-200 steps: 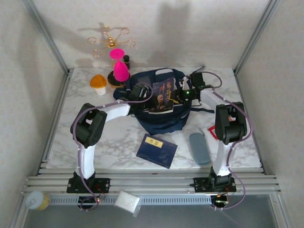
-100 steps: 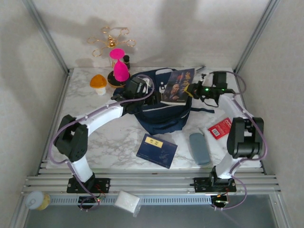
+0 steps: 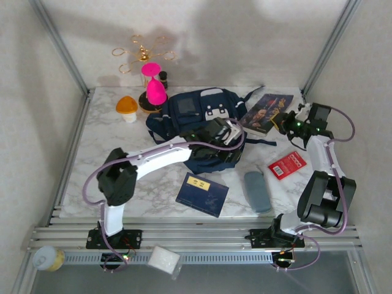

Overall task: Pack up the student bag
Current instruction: Open the student bag at the top-center of the table.

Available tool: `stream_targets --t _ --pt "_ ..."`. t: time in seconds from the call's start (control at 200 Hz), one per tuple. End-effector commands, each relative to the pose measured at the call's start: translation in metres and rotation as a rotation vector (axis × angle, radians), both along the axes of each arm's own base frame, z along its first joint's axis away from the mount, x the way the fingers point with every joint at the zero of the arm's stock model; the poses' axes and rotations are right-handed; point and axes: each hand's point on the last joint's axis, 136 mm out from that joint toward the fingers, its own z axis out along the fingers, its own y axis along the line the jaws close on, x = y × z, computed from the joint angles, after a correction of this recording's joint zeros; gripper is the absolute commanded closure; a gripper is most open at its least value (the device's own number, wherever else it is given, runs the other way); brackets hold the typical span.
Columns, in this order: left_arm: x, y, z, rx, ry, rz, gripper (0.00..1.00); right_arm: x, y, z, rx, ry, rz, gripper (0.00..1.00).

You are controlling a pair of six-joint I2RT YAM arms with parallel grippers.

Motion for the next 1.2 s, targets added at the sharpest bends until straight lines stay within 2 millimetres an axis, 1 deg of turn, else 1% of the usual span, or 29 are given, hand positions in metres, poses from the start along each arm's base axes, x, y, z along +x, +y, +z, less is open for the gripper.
stream_targets --t 0.0,0.025,0.11,0.165,0.26,0.305,0.365,0.395,0.436,0.496,0.561,0.686,0.756,0.811,0.836,0.891,0.986,1.086,1.191 --pt "0.009 0.009 -0.026 0.17 -0.013 -0.008 0.34 0.002 -0.008 0.017 0.017 -0.077 -0.02 1.0" --pt "0.012 0.007 -0.03 0.186 -0.013 0.0 0.34 0.001 -0.01 0.017 0.018 -0.077 -0.027 1.0" --pt "0.025 0.006 -0.034 0.218 -0.042 0.033 0.36 0.0 -0.016 0.014 0.019 -0.077 -0.041 1.0" --pt "0.03 0.007 -0.037 0.223 -0.06 0.049 0.37 -0.001 -0.019 0.012 0.019 -0.074 -0.048 1.0" --pt "0.027 0.008 -0.051 0.243 -0.048 0.035 0.36 -0.002 -0.022 0.01 0.028 -0.074 -0.051 1.0" --pt "0.031 0.013 -0.06 0.273 -0.048 0.055 0.38 -0.002 -0.023 0.011 0.029 -0.077 -0.052 1.0" --pt "0.038 0.018 -0.066 0.298 -0.046 0.079 0.43 -0.002 -0.023 0.012 0.026 -0.085 -0.054 1.0" --pt "0.041 0.02 -0.067 0.294 -0.043 0.087 0.48 -0.002 -0.023 0.012 0.027 -0.087 -0.054 1.0" --pt "0.045 0.02 -0.064 0.268 -0.031 0.09 0.53 -0.002 -0.023 0.014 0.025 -0.094 -0.055 1.0" --pt "0.048 0.016 -0.056 0.209 -0.016 0.083 0.57 -0.004 -0.022 0.016 0.02 -0.104 -0.052 1.0" --pt "0.053 0.016 -0.05 0.173 -0.014 0.088 0.65 -0.006 -0.021 0.017 0.012 -0.11 -0.055 1.0" --pt "0.056 0.022 -0.053 0.195 -0.009 0.089 0.75 -0.01 -0.019 0.016 0.011 -0.097 -0.048 1.0" --pt "0.058 0.024 -0.05 0.199 -0.017 0.095 0.86 -0.012 -0.02 0.019 -0.002 -0.103 -0.056 1.0" --pt "0.062 0.023 -0.039 0.185 -0.034 0.103 0.97 -0.015 -0.02 0.021 -0.012 -0.103 -0.065 1.0" --pt "0.064 0.021 -0.032 0.176 -0.043 0.104 1.0 -0.016 -0.019 0.022 -0.013 -0.101 -0.063 1.0" --pt "0.068 0.018 -0.014 0.154 -0.066 0.106 1.0 -0.021 -0.015 0.025 -0.014 -0.094 -0.057 1.0" --pt "0.074 0.015 0.026 0.119 -0.123 0.11 1.0 -0.033 -0.007 0.028 -0.057 -0.056 -0.049 1.0" --pt "0.081 0.021 0.073 0.11 -0.231 0.115 1.0 -0.05 -0.002 0.029 -0.109 -0.029 -0.057 1.0" --pt "0.089 0.03 0.111 0.124 -0.344 0.132 1.0 -0.067 0.003 0.029 -0.153 -0.008 -0.052 1.0"
